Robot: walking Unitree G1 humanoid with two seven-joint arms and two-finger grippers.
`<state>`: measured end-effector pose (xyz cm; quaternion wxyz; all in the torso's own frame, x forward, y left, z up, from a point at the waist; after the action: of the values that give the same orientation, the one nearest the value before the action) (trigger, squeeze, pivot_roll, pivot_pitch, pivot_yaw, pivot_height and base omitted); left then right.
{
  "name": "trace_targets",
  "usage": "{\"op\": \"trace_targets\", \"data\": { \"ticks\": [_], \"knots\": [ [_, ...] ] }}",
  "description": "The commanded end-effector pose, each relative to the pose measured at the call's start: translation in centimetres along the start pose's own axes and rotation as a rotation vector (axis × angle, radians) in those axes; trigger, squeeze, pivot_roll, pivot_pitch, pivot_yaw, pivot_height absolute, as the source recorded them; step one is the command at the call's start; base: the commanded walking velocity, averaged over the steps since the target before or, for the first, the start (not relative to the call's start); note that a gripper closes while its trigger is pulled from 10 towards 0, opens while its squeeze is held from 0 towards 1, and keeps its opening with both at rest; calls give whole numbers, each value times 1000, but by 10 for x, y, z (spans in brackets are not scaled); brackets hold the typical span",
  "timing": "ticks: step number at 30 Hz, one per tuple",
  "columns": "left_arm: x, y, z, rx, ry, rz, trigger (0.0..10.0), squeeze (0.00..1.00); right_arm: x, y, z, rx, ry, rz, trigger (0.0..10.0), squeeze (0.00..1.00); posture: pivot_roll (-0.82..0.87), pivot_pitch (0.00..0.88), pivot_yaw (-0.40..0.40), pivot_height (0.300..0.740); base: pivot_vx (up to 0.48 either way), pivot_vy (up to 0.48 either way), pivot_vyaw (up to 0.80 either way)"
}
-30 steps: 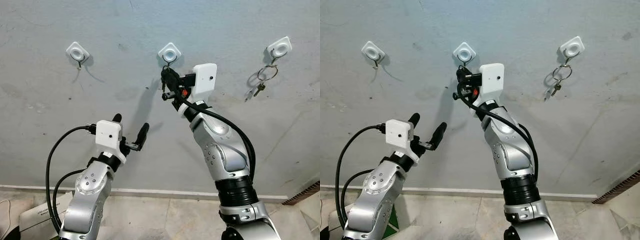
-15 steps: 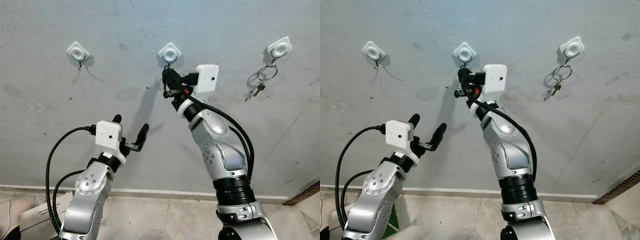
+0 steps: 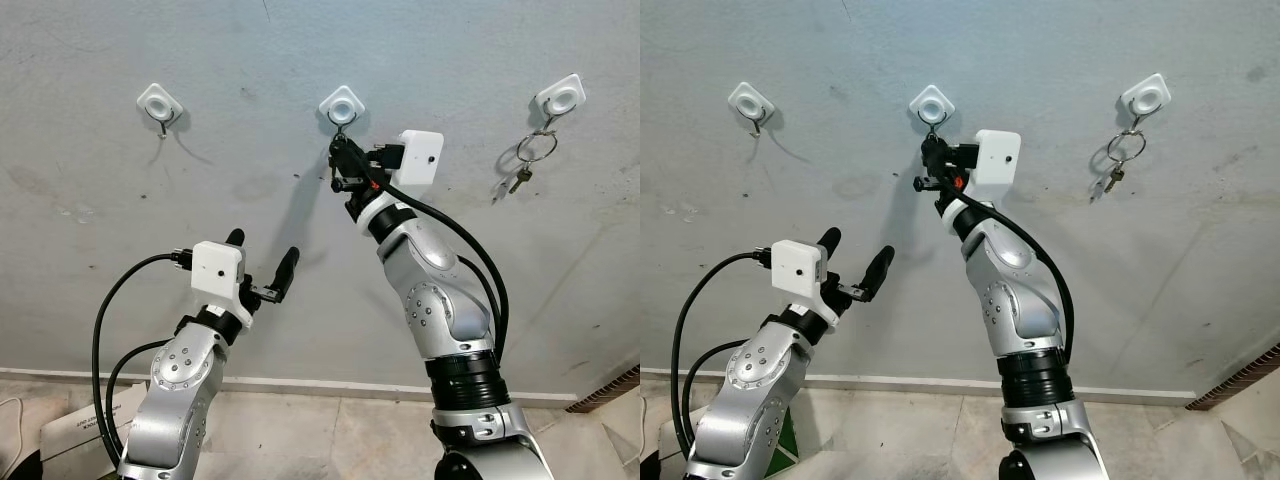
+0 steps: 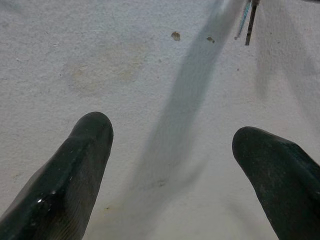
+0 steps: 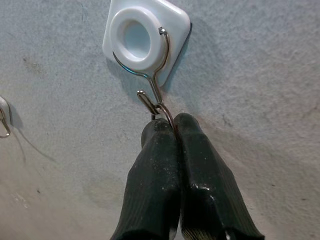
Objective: Hang keys on a hook
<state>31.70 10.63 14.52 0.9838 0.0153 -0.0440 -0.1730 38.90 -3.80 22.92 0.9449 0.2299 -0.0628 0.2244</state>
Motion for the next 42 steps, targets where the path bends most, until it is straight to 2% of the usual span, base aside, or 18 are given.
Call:
{"op": "trace_targets", "data": {
  "ticks": [1,2,6,13,14,15,19,24,31,42],
  "knots": [
    [-1,-1,3,3,-5,-12,10000,0,0,-2,-14,89,45,-47,10000,0,57,78,74,740,0,0,0],
    [-1,-1,2,3,-4,-12,10000,0,0,-4,-19,123,60,-59,10000,0,57,78,73,740,0,0,0],
    [-1,-1,2,3,-3,-12,10000,0,-1,-6,-23,145,74,-71,10000,0,58,79,74,740,0,0,0],
    [-1,-1,2,3,-3,-11,10000,0,-3,-8,-31,147,102,-81,10000,0,57,80,72,740,0,0,0],
    [0,-1,3,3,-3,-12,10000,0,-3,-8,-31,139,102,-81,10000,169,57,80,72,740,0,0,0],
    [0,-2,3,1,-5,-14,10000,0,-4,-8,-31,123,100,-79,10000,1000,57,80,72,740,0,0,0],
    [0,-7,7,-14,-31,-42,10000,0,-4,-7,-29,56,91,-72,10000,1000,54,81,72,740,0,0,0],
    [1,-16,17,-11,-78,-83,10000,0,-5,-9,-32,31,99,-75,10000,1000,55,81,71,740,0,0,0],
    [3,-17,22,16,-104,-83,10000,0,-7,-9,-37,4,112,-70,10000,1000,54,81,70,740,0,0,0],
    [3,-17,22,15,-104,-83,10000,0,-7,-9,-37,3,113,-70,10000,1000,54,81,70,740,0,0,0]
  ]
}}
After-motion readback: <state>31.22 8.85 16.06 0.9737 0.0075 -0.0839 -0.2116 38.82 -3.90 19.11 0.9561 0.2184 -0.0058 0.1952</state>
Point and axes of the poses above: a point about 5 cm out from each wrist's last joint towards the gripper, its own x axis pointing out of the wrist towards the gripper, its own z axis along the axis of the wrist's last joint, y = z × x, the point moved 5 cm from there along x, pointing out of the wrist towards the gripper, and after that the axes turned 4 degrees about x, right-handed, at the moved point
